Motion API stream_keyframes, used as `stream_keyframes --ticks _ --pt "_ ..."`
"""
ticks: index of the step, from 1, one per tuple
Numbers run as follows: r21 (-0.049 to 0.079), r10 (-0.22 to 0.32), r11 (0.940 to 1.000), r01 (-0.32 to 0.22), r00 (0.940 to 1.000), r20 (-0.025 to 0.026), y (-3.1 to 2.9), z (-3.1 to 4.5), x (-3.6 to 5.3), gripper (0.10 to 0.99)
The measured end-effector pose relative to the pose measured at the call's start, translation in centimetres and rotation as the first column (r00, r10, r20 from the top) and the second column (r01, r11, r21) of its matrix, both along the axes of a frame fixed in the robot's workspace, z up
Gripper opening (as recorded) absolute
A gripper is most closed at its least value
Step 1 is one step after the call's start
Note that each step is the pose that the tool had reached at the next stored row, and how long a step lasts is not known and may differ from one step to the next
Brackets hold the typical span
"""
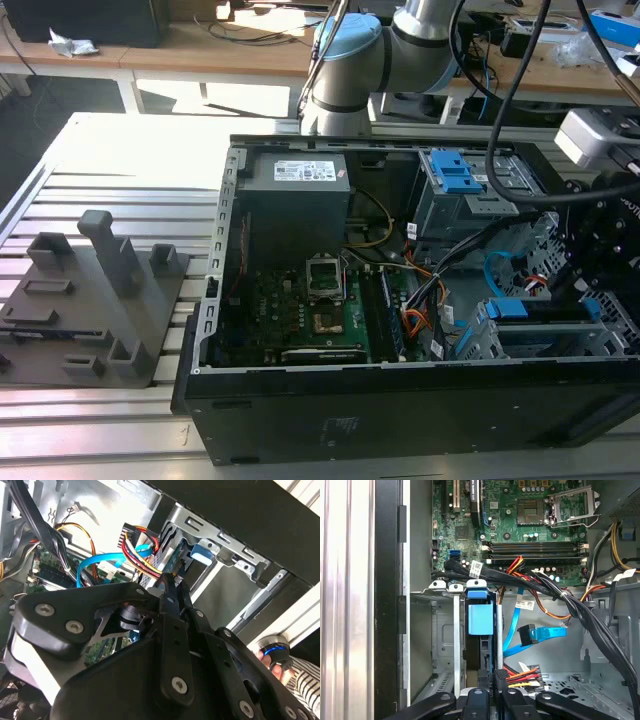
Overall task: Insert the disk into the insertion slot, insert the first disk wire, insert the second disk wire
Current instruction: 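Insert the first disk wire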
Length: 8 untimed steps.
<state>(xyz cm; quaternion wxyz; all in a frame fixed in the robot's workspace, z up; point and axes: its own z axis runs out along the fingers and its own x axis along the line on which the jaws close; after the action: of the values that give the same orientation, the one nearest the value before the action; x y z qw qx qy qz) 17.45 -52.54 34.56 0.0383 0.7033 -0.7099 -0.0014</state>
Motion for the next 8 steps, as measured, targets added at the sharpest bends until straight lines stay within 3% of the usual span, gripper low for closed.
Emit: stream_keyframes --ticks 3,6,8 --pt "0.002 0.0 1.0 0.0 1.0 0.0 -0.03 -0.04 0.0 0.165" --pt "0.017 0.0 0.9998 0.0 1.0 0.0 -0.06 -0.16 0.01 0.165" --pt "0.02 0.0 0.9998 0.0 1.0 0.0 -0.12 -0.21 0.02 0.165"
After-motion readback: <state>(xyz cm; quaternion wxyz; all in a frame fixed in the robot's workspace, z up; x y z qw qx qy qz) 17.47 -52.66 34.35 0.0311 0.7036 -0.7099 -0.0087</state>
